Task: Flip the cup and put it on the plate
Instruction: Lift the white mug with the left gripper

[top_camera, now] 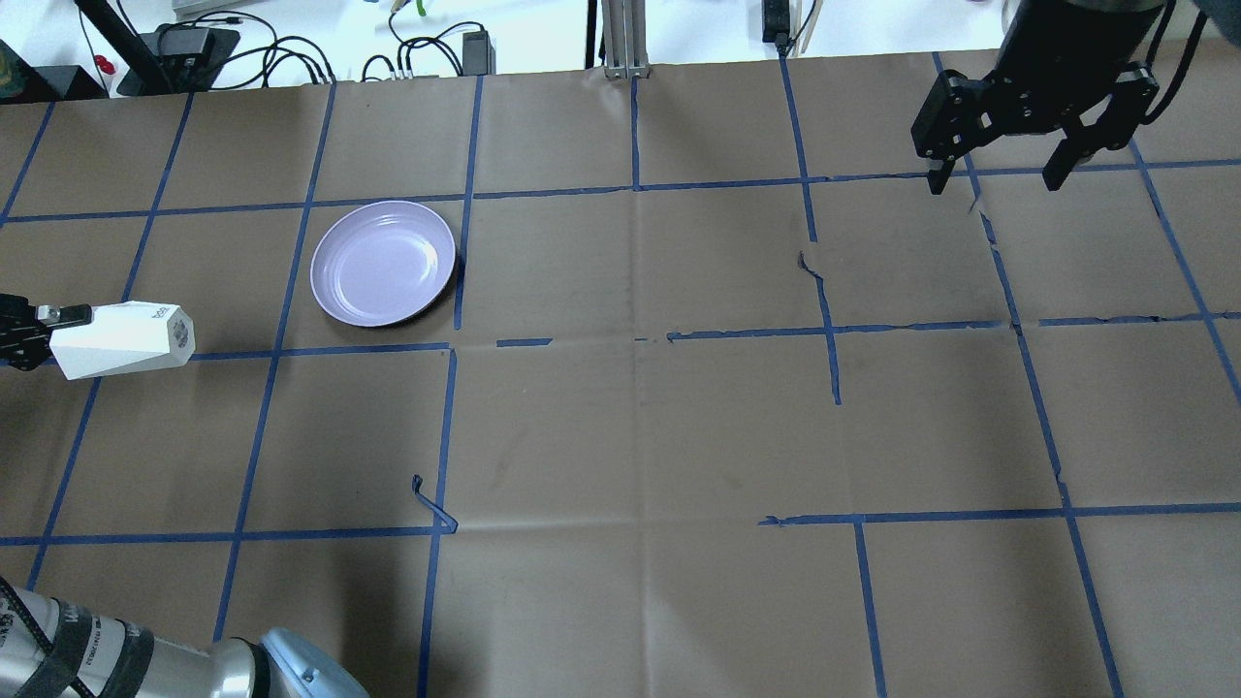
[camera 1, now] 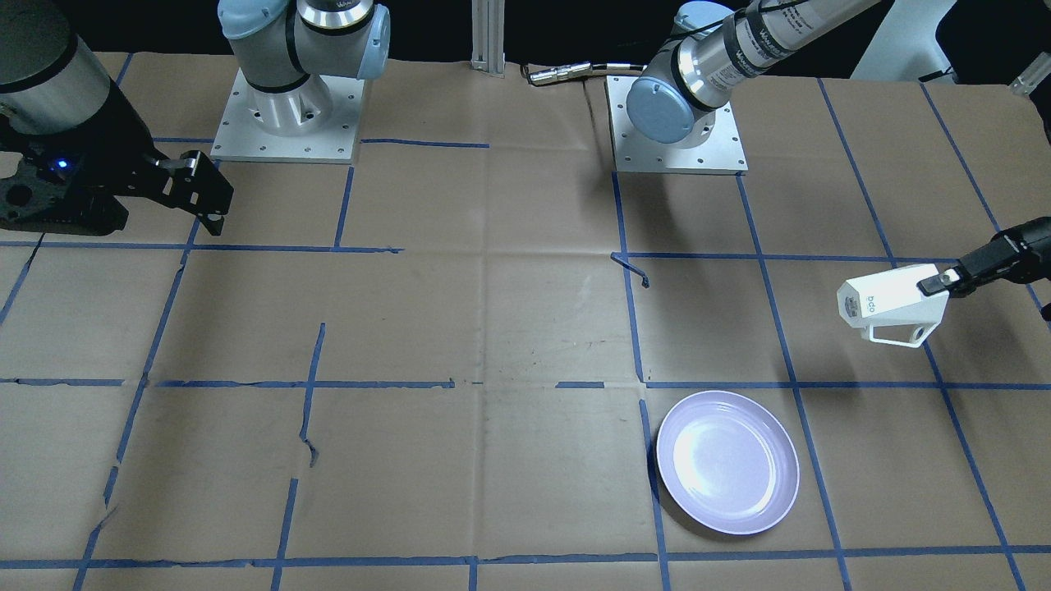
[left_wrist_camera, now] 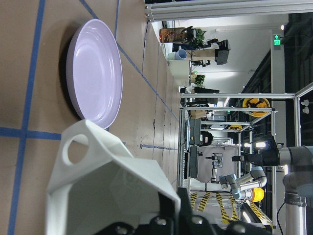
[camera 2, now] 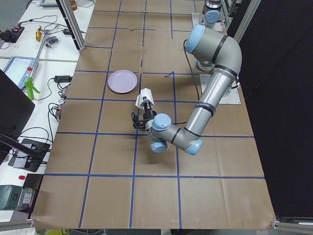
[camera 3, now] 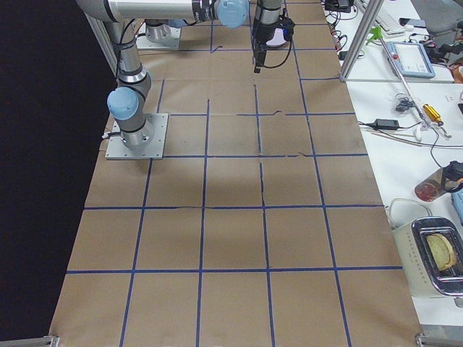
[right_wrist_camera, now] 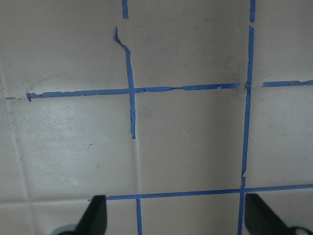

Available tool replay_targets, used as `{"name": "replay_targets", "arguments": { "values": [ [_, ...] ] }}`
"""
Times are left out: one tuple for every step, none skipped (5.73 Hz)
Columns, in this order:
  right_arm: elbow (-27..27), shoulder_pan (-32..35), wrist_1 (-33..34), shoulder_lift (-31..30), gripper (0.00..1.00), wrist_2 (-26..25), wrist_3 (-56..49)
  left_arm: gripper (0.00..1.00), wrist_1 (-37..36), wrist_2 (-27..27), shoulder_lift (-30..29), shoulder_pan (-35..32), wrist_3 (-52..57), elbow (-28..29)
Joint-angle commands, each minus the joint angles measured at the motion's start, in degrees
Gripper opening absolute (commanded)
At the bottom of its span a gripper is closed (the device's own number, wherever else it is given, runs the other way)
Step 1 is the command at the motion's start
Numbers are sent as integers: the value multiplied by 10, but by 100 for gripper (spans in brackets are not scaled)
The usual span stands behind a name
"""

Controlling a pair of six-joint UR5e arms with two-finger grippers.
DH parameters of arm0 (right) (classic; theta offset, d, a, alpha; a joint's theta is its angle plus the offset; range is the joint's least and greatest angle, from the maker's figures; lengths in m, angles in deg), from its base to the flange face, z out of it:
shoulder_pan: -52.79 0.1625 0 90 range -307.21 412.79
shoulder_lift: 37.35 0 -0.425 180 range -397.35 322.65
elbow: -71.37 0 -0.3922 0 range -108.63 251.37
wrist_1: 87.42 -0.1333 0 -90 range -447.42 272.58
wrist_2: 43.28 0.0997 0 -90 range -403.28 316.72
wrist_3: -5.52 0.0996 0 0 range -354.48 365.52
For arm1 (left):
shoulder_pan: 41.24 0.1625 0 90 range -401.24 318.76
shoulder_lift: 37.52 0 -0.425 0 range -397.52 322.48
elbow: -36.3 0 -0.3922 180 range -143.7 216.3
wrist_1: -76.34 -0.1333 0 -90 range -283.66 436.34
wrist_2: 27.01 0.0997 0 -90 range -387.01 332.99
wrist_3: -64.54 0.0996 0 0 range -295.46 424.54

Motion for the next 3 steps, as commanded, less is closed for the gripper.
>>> {"name": "replay_targets", "arguments": {
  "values": [
    [0,0,0,0,100,0,0,0,-26,6,85,-8,-96,0],
    [0,0,0,0,100,0,0,0,-107,58,141,-41,-205,-1],
    [0,0,0,0,100,0,0,0,-225,113,186,-121,-357,-1]
  ]
}}
